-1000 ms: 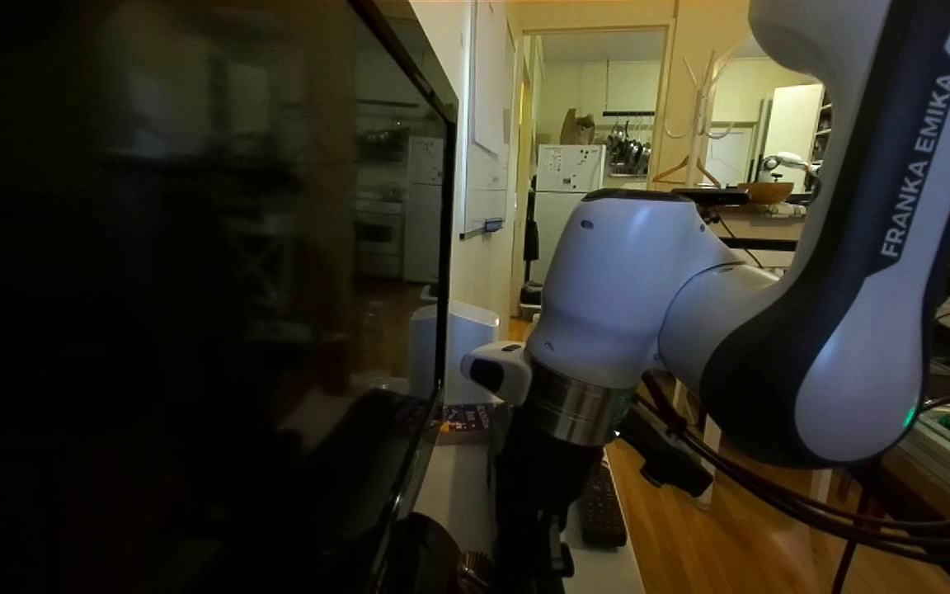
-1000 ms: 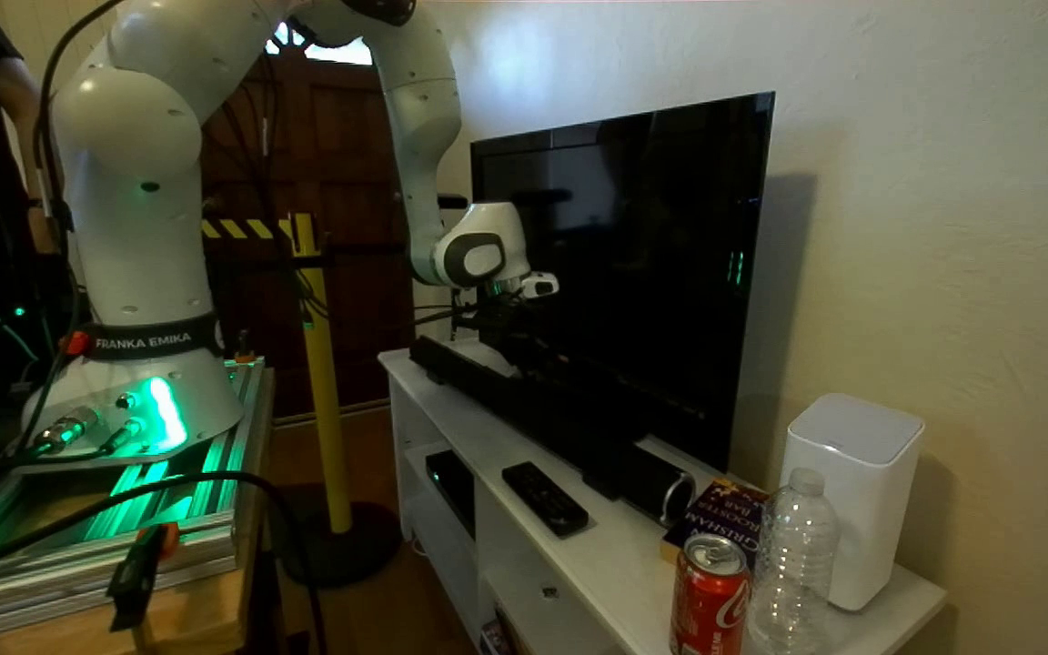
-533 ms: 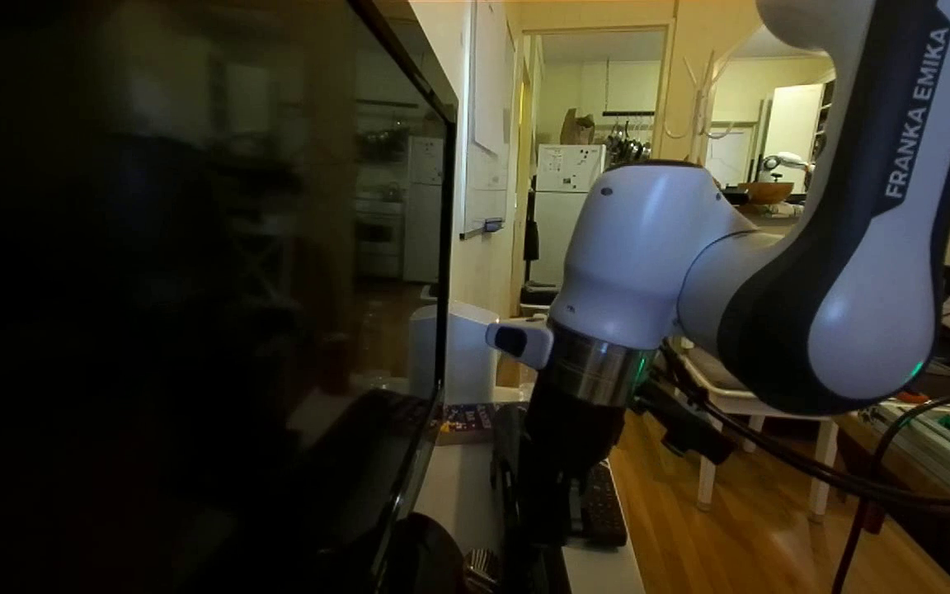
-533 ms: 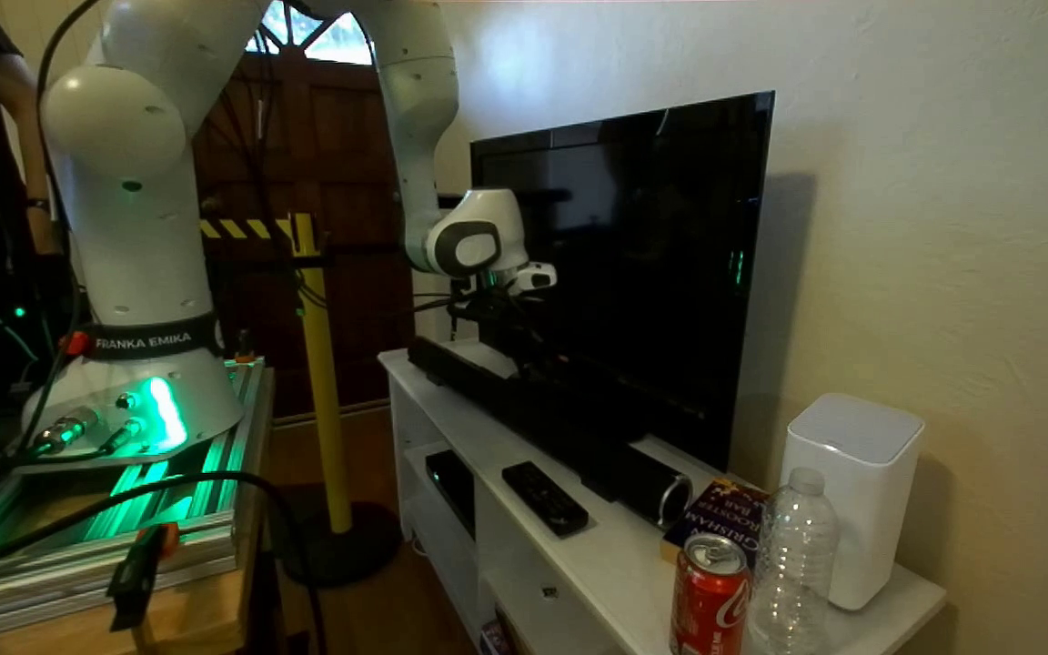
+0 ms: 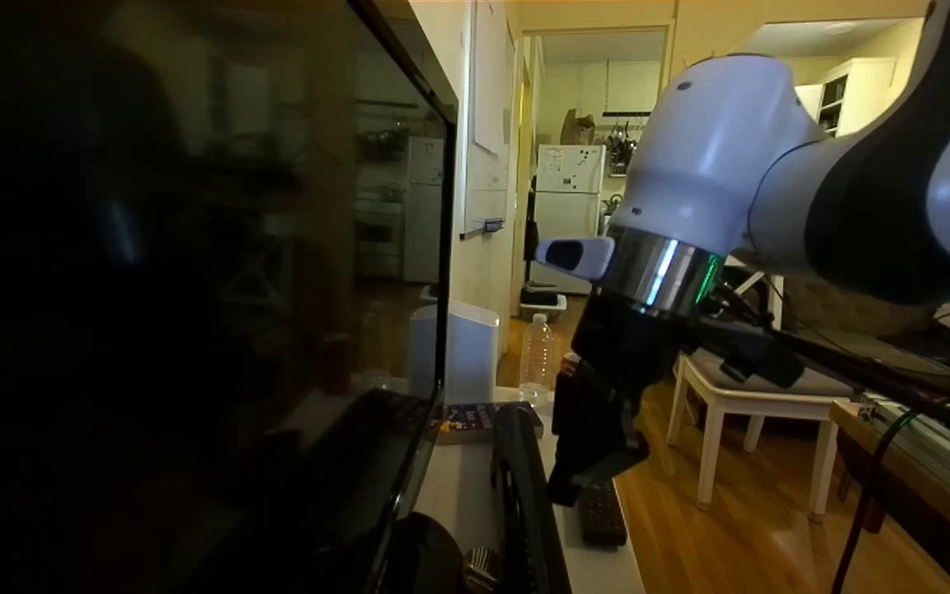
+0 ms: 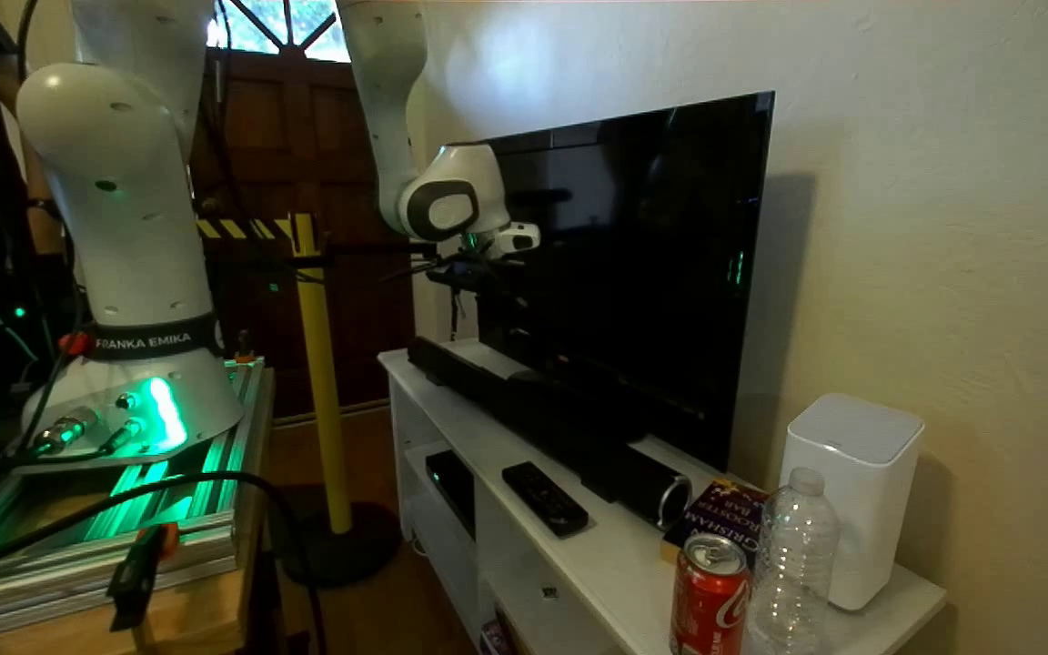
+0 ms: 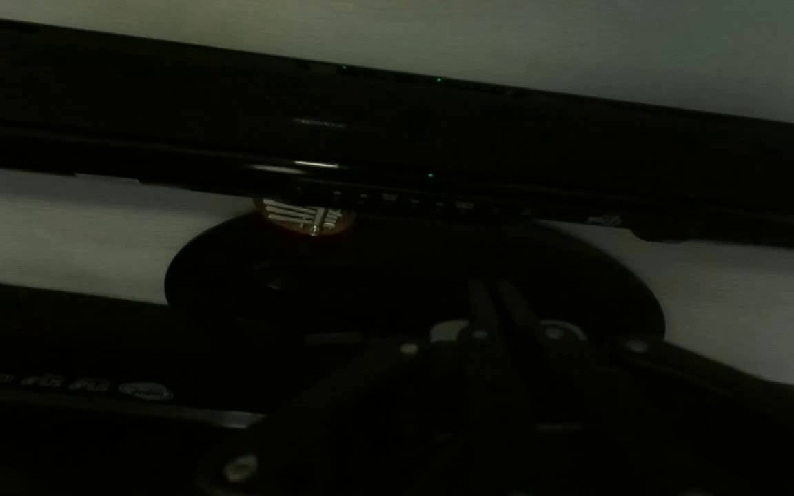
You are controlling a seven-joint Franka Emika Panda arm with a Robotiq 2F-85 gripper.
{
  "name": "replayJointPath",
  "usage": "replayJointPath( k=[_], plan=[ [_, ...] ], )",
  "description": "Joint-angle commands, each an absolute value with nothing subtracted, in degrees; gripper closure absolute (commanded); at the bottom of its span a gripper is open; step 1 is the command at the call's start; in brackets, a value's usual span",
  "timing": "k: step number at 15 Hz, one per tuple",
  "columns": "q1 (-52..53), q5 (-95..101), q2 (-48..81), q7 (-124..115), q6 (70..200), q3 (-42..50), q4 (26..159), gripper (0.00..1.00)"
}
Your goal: Press a button on the home theater
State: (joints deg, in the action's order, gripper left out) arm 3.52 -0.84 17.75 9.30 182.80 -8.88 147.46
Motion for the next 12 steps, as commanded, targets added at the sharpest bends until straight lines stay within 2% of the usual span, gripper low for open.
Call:
replayJointPath(
  k=[1,6,9,12],
  plan=[
    [2.08,1.2,6.1,8.3,180.09,-10.43,154.2,0.61],
    [3.52,5.06,-7.09,9.38,172.14,-6.21,157.22,0.27],
    [0.29,12.61,-13.3,5.86,165.62,-8.01,156.82,0.04],
    [0.31,15.88,-17.82,4.9,160.41,-8.57,156.41,0.0]
  ],
)
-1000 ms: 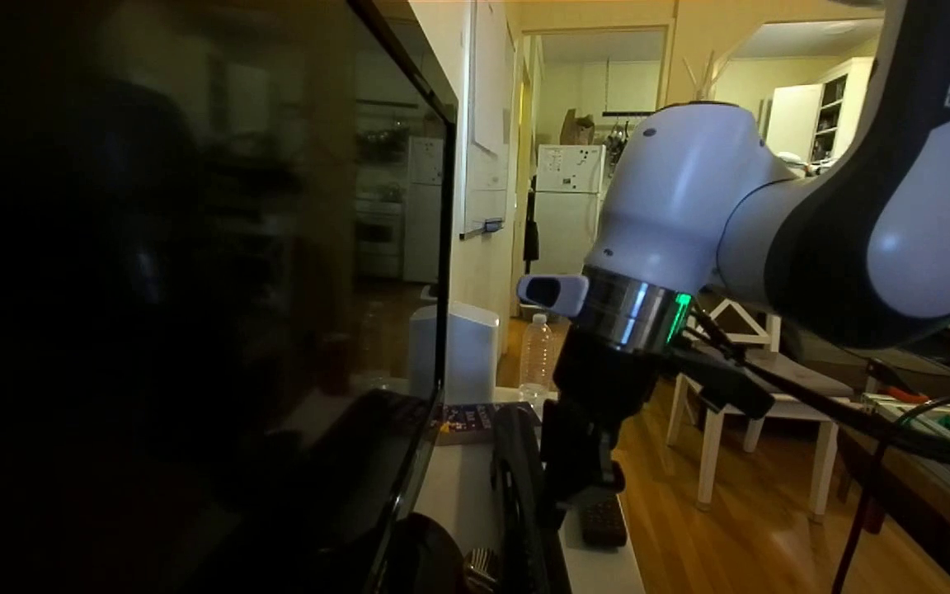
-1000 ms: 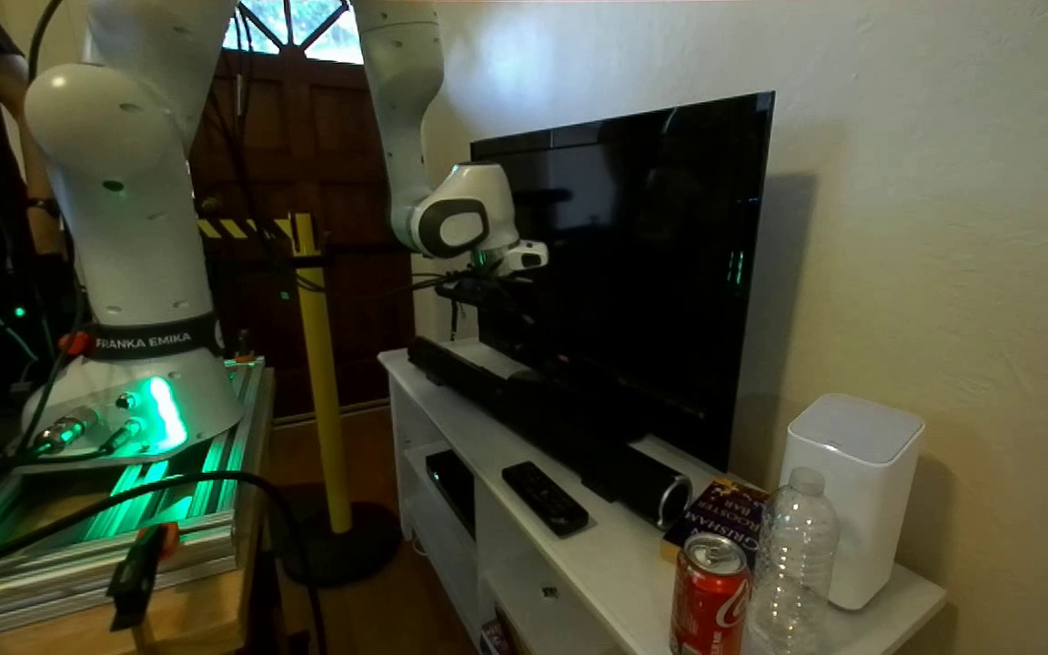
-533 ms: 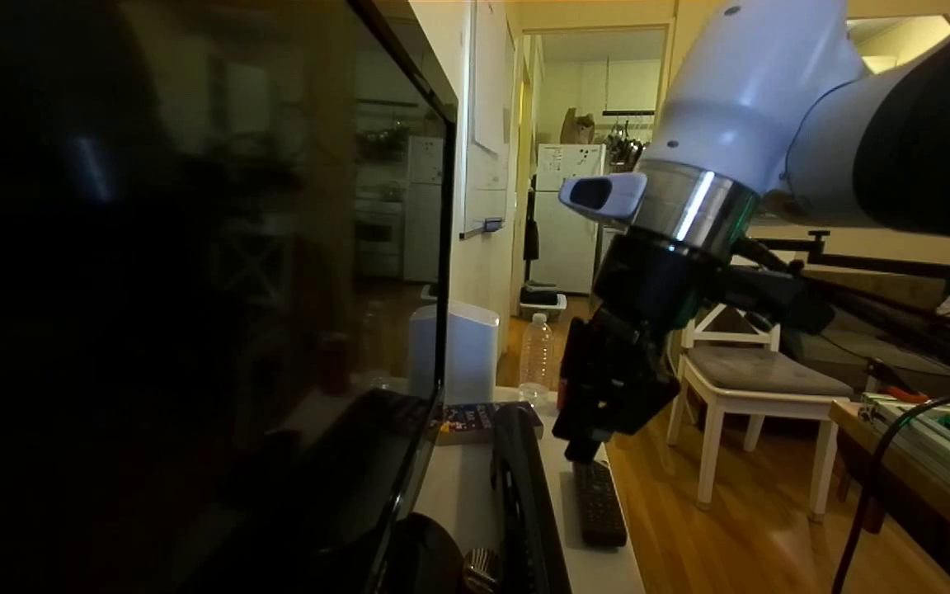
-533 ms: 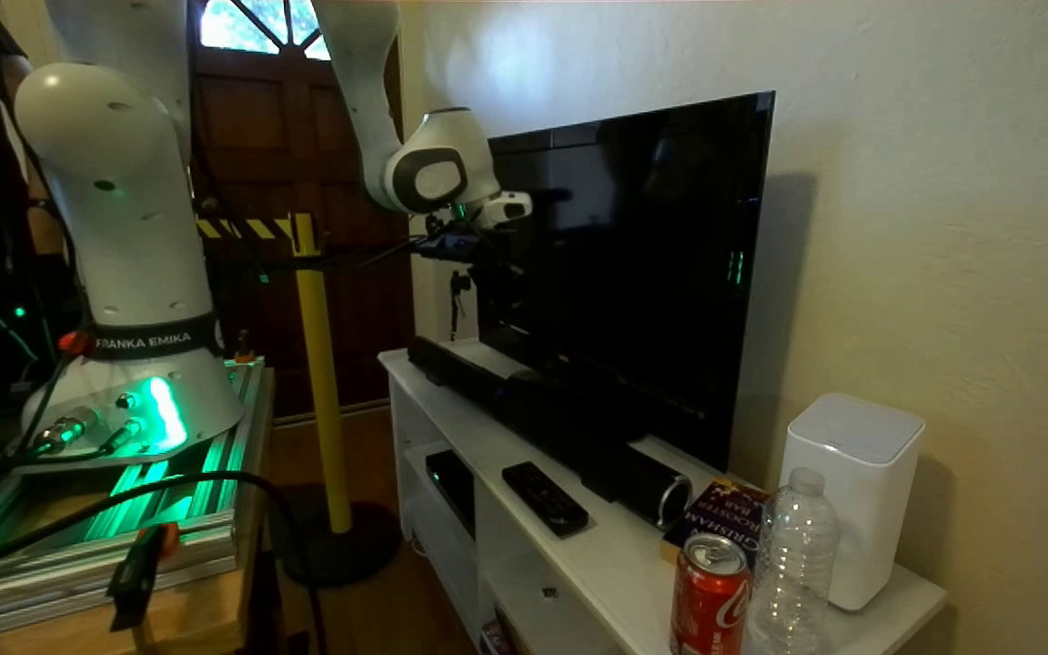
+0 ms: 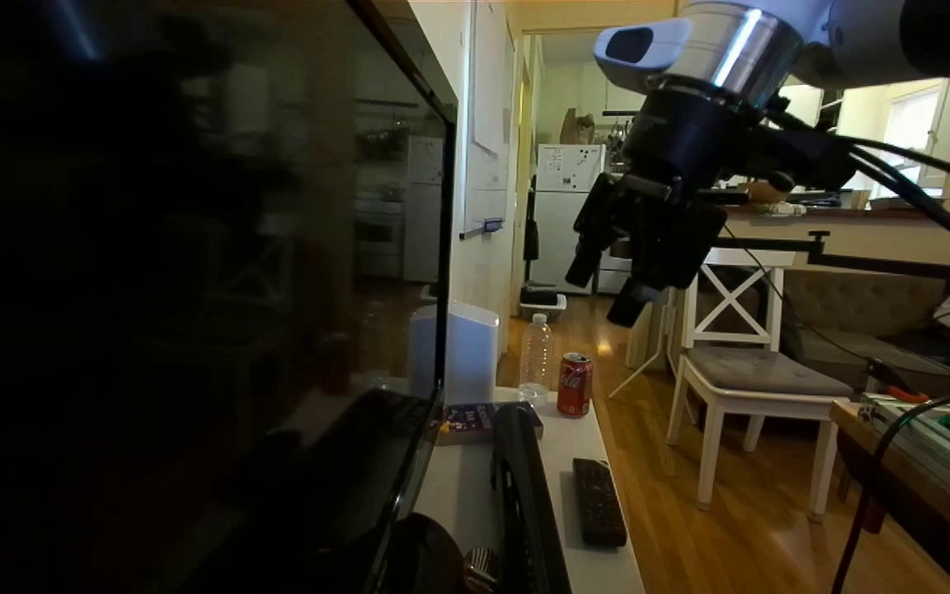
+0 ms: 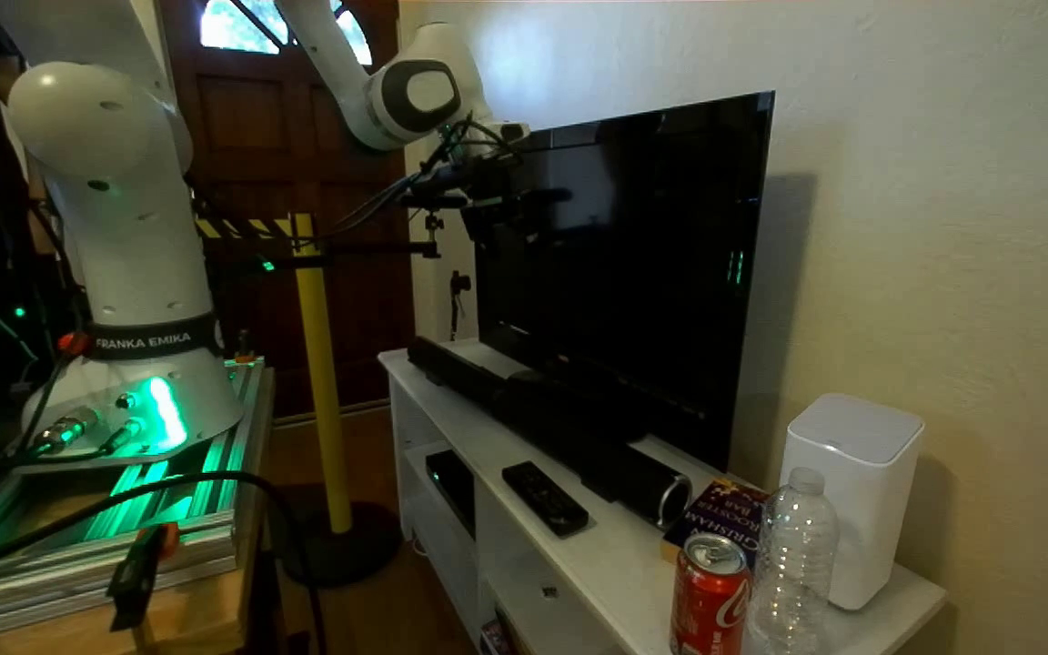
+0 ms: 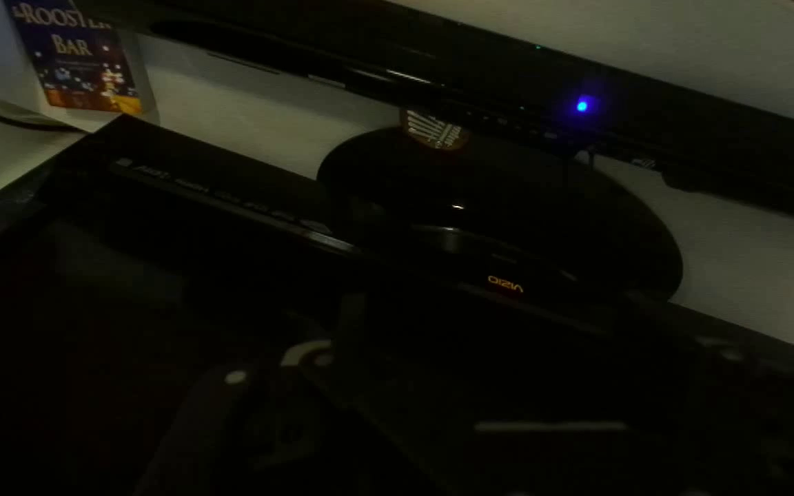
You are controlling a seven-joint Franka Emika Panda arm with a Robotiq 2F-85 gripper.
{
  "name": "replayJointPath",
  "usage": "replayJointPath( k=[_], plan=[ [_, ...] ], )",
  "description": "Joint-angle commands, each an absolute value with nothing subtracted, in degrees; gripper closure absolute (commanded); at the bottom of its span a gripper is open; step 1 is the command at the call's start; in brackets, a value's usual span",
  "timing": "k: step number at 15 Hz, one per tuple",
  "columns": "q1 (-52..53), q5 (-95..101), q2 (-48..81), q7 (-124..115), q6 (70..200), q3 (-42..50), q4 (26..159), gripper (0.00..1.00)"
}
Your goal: Press a button on the home theater
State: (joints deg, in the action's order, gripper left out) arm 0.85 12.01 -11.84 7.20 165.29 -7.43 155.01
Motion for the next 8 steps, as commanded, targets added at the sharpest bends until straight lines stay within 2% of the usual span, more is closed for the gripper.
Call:
replayJointPath(
  k=[1,8],
  plan=[
    [0.48,16.36,-19.07,4.59,158.89,-8.84,156.44,0.0],
    [1.46,15.44,-19.69,4.6,157.87,-8.51,155.65,0.0]
  ],
)
